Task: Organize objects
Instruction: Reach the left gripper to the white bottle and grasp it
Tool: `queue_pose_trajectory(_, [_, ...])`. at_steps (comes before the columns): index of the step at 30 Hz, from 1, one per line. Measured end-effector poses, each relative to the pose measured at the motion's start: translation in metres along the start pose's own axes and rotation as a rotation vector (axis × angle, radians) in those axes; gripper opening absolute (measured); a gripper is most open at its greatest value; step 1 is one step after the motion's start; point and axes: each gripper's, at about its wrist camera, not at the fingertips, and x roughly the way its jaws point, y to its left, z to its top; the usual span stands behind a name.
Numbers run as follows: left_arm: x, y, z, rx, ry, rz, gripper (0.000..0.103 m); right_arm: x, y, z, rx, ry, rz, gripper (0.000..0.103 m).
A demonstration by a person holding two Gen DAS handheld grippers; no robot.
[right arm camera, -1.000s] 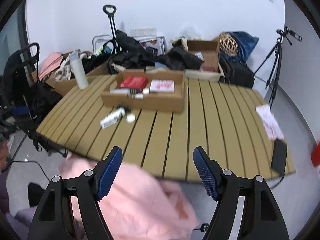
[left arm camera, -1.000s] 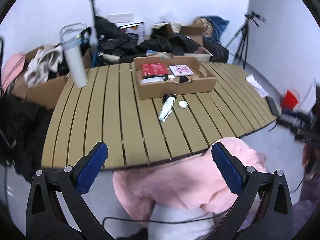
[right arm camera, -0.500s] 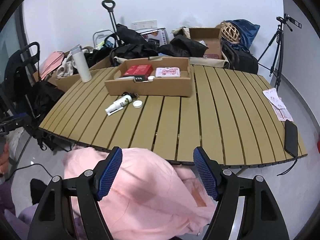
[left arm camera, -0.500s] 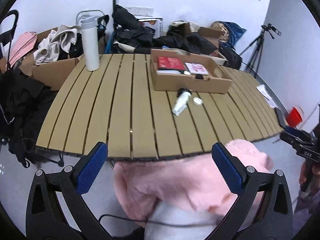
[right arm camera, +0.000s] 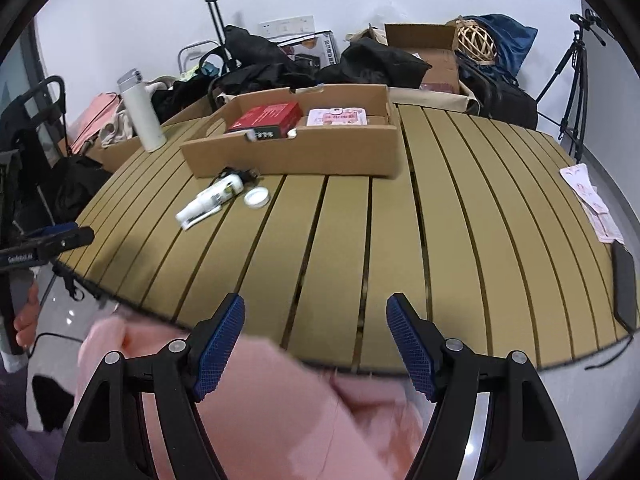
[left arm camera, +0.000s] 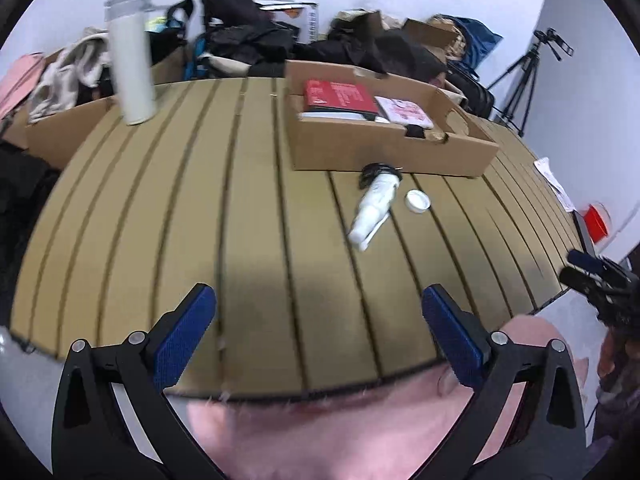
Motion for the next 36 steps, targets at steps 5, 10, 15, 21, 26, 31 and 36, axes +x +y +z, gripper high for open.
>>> queue_pose_trajectory(5, [0.042, -0.024, 0.016, 0.118, 0.014, -0.036, 0.095, 0.043, -0.017, 0.028, 0.018, 0.014, 0.001, 0.077])
queue_pose_trajectory(10, [0.079, -0.032, 0.035, 0.150, 0.027, -0.041, 0.087, 0.075, -0.026, 0.053, 0.030, 0.019, 0.037, 0.077])
queue_pose_trajectory(15, [0.095, -0.041, 0.044, 0.175, 0.031, -0.050, 0.086, 0.096, 0.001, 0.063, -0.063, 0.045, 0.119, 0.076])
queue_pose_trajectory(21, [0.082, -0.030, 0.036, 0.139, 0.043, -0.026, 0.086, 0.100, 0.053, 0.031, -0.219, 0.131, 0.266, 0.045])
queue_pose_trajectory(26, [0.051, -0.014, 0.015, 0.048, 0.046, -0.028, 0.086, 0.069, 0.084, -0.021, -0.266, 0.175, 0.434, 0.036])
queue_pose_trajectory(31, [0.024, -0.015, -0.006, 0.033, 0.039, -0.015, 0.086, 0.052, 0.102, -0.069, -0.255, 0.219, 0.378, 0.036])
queue_pose_trajectory(36, [0.000, -0.020, -0.018, 0.042, 0.006, -0.012, 0.088, 0.052, 0.104, -0.075, -0.212, 0.300, 0.333, 0.036])
